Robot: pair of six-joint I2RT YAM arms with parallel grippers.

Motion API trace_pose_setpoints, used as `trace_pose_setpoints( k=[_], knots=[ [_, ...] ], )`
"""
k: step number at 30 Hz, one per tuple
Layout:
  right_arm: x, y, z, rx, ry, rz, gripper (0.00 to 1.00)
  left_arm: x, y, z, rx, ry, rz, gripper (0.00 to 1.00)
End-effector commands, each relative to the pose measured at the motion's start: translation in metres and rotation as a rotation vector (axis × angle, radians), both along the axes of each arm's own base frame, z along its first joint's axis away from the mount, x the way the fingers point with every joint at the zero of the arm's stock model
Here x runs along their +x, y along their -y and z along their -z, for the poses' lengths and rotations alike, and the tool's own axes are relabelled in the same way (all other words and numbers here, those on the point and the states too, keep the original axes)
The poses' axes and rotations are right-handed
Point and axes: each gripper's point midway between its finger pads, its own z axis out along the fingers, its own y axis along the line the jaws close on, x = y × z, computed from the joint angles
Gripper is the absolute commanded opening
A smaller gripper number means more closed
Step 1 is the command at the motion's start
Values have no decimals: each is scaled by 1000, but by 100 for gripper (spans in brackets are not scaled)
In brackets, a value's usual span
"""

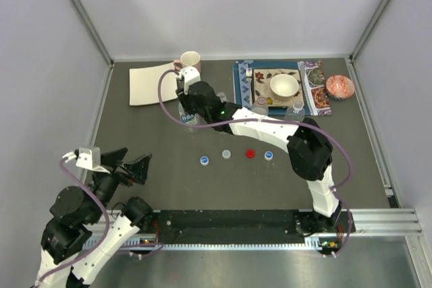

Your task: Unscrew the bottle caps

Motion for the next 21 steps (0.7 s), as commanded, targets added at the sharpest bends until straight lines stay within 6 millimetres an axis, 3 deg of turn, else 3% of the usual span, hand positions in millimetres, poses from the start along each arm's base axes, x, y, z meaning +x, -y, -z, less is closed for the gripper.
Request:
trace_pose_setpoints(
  k=[1, 7, 21],
  knots=[
    [-1, 8, -23, 24, 19, 25, 46, 0, 5, -6, -35, 19, 21, 99],
    [-4, 11, -33, 25, 19, 25, 56, 1, 9, -4, -43, 13, 31, 99],
    [-10, 5, -46, 40, 30, 10, 61, 1, 12, -1, -44, 5, 44, 99]
  ],
)
